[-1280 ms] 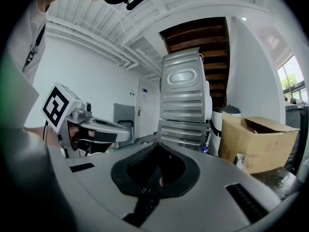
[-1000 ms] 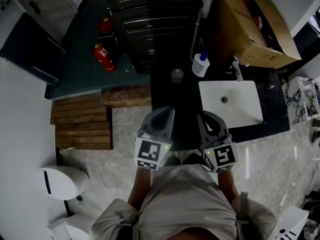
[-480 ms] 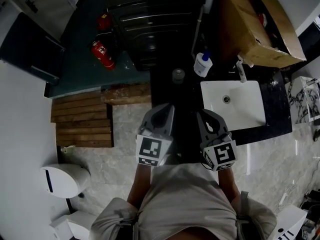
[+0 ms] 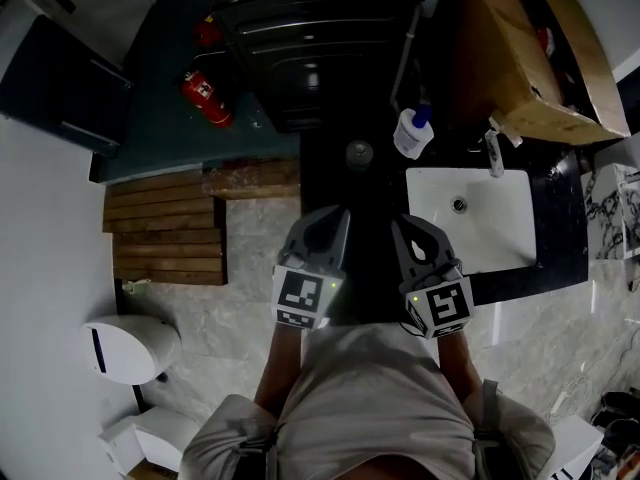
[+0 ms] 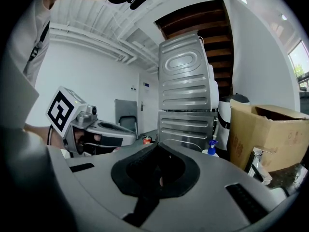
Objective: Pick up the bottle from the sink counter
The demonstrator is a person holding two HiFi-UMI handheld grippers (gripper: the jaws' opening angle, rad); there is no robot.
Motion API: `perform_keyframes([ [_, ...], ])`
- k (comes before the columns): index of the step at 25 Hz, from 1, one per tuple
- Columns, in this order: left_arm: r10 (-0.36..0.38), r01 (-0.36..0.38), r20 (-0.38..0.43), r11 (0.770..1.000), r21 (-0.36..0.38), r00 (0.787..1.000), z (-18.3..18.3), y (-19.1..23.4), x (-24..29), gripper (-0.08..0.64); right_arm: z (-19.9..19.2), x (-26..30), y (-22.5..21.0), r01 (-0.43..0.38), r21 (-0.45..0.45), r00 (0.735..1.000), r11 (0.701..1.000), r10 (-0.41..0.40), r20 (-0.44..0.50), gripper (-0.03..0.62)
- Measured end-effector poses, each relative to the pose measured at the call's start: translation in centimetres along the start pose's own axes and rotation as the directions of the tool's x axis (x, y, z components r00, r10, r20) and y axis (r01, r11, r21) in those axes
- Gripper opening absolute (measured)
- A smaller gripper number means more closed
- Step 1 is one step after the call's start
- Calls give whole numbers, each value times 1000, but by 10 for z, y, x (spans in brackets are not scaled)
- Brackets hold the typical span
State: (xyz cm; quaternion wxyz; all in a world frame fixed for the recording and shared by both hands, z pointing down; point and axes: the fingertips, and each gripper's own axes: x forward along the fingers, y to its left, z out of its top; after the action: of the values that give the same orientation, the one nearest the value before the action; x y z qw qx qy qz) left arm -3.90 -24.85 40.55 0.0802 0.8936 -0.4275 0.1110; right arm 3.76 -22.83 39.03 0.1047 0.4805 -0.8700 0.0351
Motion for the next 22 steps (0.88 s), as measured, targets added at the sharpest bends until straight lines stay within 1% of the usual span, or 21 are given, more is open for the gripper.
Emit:
perform_keyframes([
  [5,1,-1,-27,1000,-9,1000,-10,5,19,2,-10,14,-9,-24,9,999,1000,24,-21,-5],
  [8,8,-9,-47,1000,-13,999,-17,9,28,2,-16,21,-11,-35,-2,999,999,35,-24,-5],
  [15,25,-27,-69,999,-22,997,-30,17,47,2,-31,35,-21,-34,6,999,999,35,-35,-5],
  [17,28,-30,-74,999,-28,997,-33,20,52,2,-38,41,-23,-54,1,997,999,54,-62,-5],
  [19,31,-34,-80,999,-32,996,-36,22,57,2,-45,46,-23,-89,9,992,996,89,-86,-5],
  [22,34,-38,-87,999,-36,996,-42,25,65,2,-53,51,-27,-95,33,991,995,98,-96,-5],
])
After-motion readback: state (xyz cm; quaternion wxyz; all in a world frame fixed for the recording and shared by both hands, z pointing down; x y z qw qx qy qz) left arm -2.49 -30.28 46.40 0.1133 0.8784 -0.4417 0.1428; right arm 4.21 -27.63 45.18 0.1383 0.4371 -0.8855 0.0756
